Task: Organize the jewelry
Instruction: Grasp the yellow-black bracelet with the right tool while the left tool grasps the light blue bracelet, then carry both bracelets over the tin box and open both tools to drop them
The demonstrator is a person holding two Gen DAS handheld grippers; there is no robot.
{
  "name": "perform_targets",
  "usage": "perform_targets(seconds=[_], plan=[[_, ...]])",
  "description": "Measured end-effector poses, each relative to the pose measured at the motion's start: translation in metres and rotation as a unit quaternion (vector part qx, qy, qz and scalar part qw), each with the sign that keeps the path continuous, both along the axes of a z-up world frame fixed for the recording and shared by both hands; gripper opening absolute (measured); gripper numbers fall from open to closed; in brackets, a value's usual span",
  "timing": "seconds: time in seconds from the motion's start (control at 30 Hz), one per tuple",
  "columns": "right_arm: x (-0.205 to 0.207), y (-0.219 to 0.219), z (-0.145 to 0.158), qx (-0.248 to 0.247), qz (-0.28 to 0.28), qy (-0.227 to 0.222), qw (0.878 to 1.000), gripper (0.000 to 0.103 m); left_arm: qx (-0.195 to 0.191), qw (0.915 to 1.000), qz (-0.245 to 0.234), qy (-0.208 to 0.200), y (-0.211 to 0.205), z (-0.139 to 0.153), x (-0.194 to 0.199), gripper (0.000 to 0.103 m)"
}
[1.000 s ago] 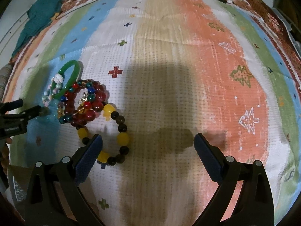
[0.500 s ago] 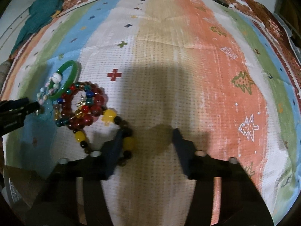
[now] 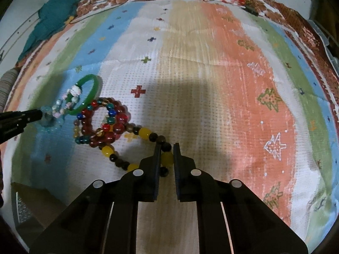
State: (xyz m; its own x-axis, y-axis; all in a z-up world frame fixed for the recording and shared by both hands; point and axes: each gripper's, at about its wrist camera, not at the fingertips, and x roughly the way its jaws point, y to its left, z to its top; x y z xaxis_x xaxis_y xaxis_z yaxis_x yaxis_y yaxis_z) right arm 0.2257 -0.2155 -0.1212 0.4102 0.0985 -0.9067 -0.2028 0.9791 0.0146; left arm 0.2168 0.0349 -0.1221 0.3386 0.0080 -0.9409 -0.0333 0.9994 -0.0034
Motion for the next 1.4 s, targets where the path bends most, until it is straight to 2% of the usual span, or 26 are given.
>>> perform_targets(seconds=[0.23, 0.47, 0.7, 1.17, 1.4], plan=[[-0.016, 0.002, 0.032, 0.005, 0.008, -0.032, 0.999, 0.012, -0.014, 0.9995, -0.011, -0.025, -0.007, 0.027, -0.012, 0.011], [-0.028, -0.001, 0.045, 0.002, 0.006, -0.045, 0.999, 0.012, -0.024, 0.9983, -0.022, -0.049, -0.014, 0.051, -0.022, 0.011], [-0.034, 0.002, 0.048, 0.011, 0.012, -0.045, 0.999, 0.012, -0.003, 0.9981, -0.023, -0.056, -0.021, 0.056, -0.030, 0.011], [-0.054, 0.004, 0.082, 0.032, 0.016, -0.088, 0.995, 0.012, -0.018, 0.9964, -0.025, -0.079, -0.026, 0.078, -0.050, 0.011], [-0.065, 0.005, 0.086, 0.040, 0.018, -0.094, 0.995, 0.012, -0.020, 0.9953, -0.028, -0.091, -0.028, 0.088, -0.063, 0.011]])
